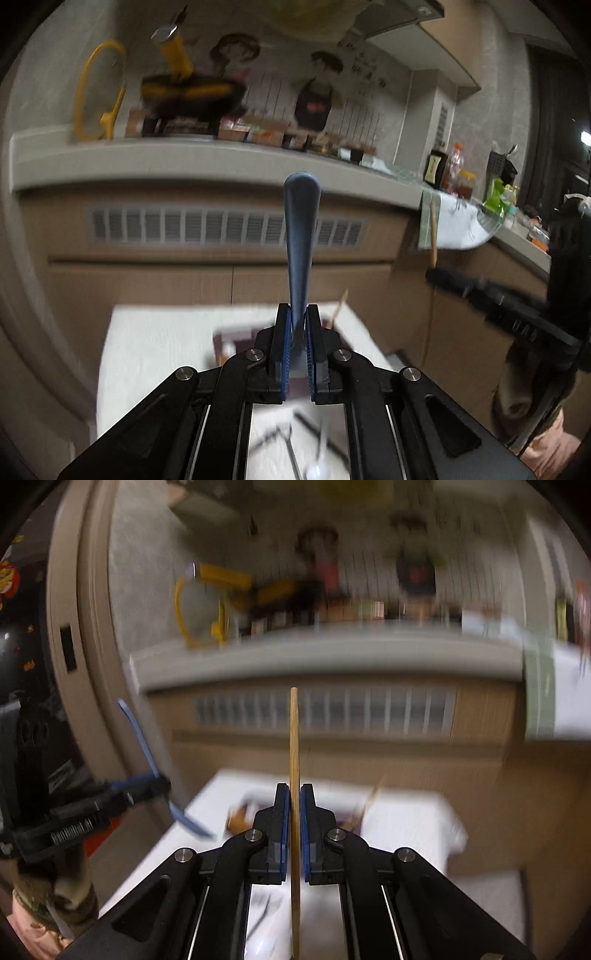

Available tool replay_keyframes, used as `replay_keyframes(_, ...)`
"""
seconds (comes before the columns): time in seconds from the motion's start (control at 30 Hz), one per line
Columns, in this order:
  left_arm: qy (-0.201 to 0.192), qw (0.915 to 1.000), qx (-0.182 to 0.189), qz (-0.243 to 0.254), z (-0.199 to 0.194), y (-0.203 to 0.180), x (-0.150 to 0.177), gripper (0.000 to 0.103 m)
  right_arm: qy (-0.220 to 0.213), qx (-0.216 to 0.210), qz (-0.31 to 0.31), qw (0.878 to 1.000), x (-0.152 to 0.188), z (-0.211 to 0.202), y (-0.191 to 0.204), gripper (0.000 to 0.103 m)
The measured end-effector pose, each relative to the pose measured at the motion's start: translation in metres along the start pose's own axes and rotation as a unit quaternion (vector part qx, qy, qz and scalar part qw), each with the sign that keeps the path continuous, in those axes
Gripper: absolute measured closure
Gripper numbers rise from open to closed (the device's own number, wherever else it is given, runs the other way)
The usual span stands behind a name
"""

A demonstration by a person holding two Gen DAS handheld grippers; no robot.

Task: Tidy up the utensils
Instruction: 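Carry the blue spoon and chopstick over the maroon caddy and open both tools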

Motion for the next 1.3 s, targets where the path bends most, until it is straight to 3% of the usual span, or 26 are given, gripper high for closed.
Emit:
replay_keyframes(0.17, 0.003, 1.0, 0.001, -0.002, 0.042, 0.013, -0.013, 0.095, -0.045, 0.008, 0.0, 0.999, -0.028, 0.034, -0.011, 0.098)
replay_keyframes(0.3, 0.031, 0.9994, 0.0, -0.017, 0.075, 0.03, 0.003, 0.095, -0.034, 0.02, 0.006, 0.999, -0.018, 0.073, -0.024, 0.098)
replay_keyframes(0.43, 0.063, 0.9978, -0.009, -0.022, 0.107, 0.044, 0.03, 0.095, -0.006, 0.029, 0.008, 1.0, 0.006, 0.108, -0.035, 0.098)
replay_keyframes(0.63, 0.13, 0.9907, 0.002, -0.038, 0.144, 0.052, 0.084, 0.093, 0.08, 0.029, 0.021, 0.996, 0.077, 0.151, -0.049, 0.097)
replay_keyframes(0.73, 0.152, 0.9872, 0.009, -0.05, 0.149, 0.054, 0.102, 0.088, 0.128, 0.017, 0.024, 0.991, 0.104, 0.158, -0.05, 0.081)
replay_keyframes(0.77, 0.151, 0.9872, 0.009, -0.05, 0.146, 0.053, 0.103, 0.084, 0.137, 0.023, 0.02, 0.99, 0.112, 0.157, -0.051, 0.068)
replay_keyframes(0.83, 0.141, 0.9888, 0.006, -0.048, 0.136, 0.051, 0.1, 0.076, 0.136, 0.037, 0.005, 0.99, 0.119, 0.15, -0.052, 0.064)
replay_keyframes(0.9, 0.128, 0.9907, 0.002, -0.045, 0.122, 0.052, 0.095, 0.058, 0.139, 0.041, -0.006, 0.989, 0.125, 0.137, -0.051, 0.06)
replay_keyframes(0.93, 0.121, 0.9917, -0.005, -0.043, 0.114, 0.053, 0.093, 0.054, 0.14, 0.042, -0.008, 0.989, 0.128, 0.13, -0.05, 0.057)
replay_keyframes(0.97, 0.116, 0.9923, -0.011, -0.043, 0.108, 0.055, 0.091, 0.05, 0.141, 0.045, -0.01, 0.989, 0.131, 0.125, -0.051, 0.049)
replay_keyframes(1.0, 0.11, 0.993, -0.021, -0.039, 0.097, 0.057, 0.092, 0.049, 0.141, 0.052, -0.015, 0.989, 0.135, 0.117, -0.051, 0.041)
replay_keyframes(1.1, 0.116, 0.9917, -0.037, -0.044, 0.078, 0.067, 0.103, 0.047, 0.15, 0.062, -0.027, 0.986, 0.147, 0.096, -0.047, 0.036)
replay_keyframes(1.13, 0.124, 0.9902, -0.04, -0.049, 0.072, 0.071, 0.112, 0.046, 0.157, 0.065, -0.033, 0.985, 0.154, 0.089, -0.045, 0.035)
replay_keyframes(1.2, 0.144, 0.9867, -0.051, -0.056, 0.064, 0.078, 0.133, 0.041, 0.166, 0.07, -0.047, 0.983, 0.165, 0.077, -0.039, 0.021)
replay_keyframes(1.3, 0.179, 0.9792, -0.068, -0.068, 0.055, 0.088, 0.169, 0.041, 0.178, 0.08, -0.083, 0.977, 0.186, 0.063, -0.025, 0.014)
Point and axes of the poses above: each gripper's, at about its wrist camera, not at the fingertips, and z roughly the way its jaws point, y to its left, x to its underside, the point moved 7 cm from there along z, roughly the way its jaws point, and after that the axes turned 7 degrees about -y, right-handed, at the moved point
